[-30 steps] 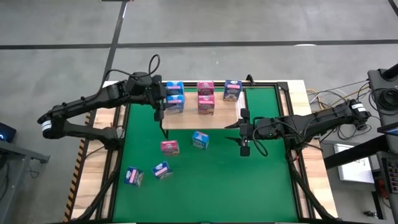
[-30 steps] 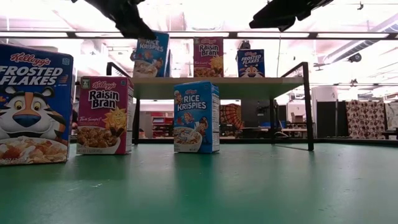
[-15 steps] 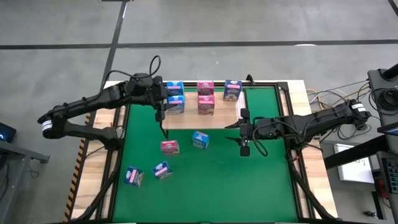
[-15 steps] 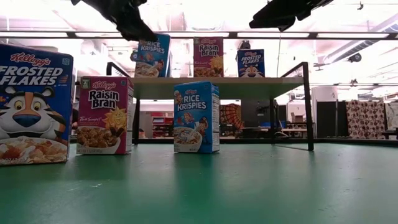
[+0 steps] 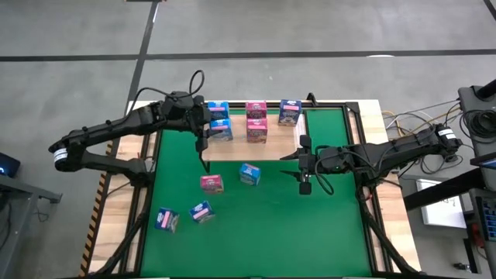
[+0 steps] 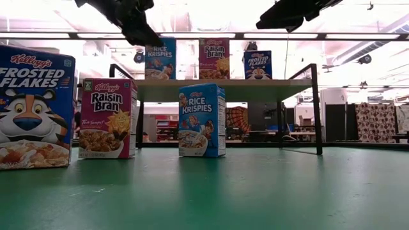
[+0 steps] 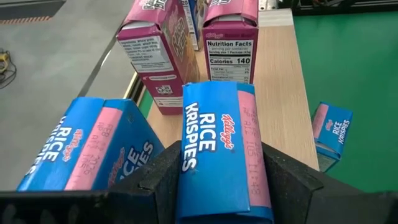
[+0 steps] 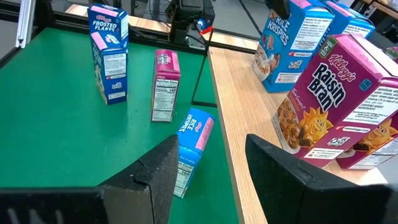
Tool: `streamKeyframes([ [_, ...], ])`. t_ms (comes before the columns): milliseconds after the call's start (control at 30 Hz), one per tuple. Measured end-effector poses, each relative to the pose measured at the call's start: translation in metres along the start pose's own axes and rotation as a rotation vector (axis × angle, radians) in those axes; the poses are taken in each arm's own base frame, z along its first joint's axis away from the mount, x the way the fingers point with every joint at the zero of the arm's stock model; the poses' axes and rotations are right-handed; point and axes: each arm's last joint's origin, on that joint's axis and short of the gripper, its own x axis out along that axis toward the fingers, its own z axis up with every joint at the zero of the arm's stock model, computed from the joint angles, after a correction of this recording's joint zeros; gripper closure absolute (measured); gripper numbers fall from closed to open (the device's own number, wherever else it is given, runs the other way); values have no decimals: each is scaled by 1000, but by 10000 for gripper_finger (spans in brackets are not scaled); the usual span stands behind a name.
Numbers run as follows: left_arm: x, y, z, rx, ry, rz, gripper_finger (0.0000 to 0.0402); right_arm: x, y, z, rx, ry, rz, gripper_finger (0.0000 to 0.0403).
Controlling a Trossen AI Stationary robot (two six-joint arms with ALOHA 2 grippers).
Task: Stack cereal on shelf
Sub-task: Put the right light blue cereal box, aligned with the other light blue cereal box on the shelf
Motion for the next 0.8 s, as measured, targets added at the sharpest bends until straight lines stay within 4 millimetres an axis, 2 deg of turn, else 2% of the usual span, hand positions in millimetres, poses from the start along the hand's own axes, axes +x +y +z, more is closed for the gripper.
streamKeyframes([
  [233, -3, 1, 0, 4, 11, 46, 225, 0, 0, 0, 0, 1, 0, 227],
  [600, -3, 1, 0, 1, 7, 47, 170, 0, 0, 0, 0, 1, 0, 227],
  [800, -13, 2, 8, 9, -24, 55, 154, 0, 0, 0, 0, 1, 0, 227],
])
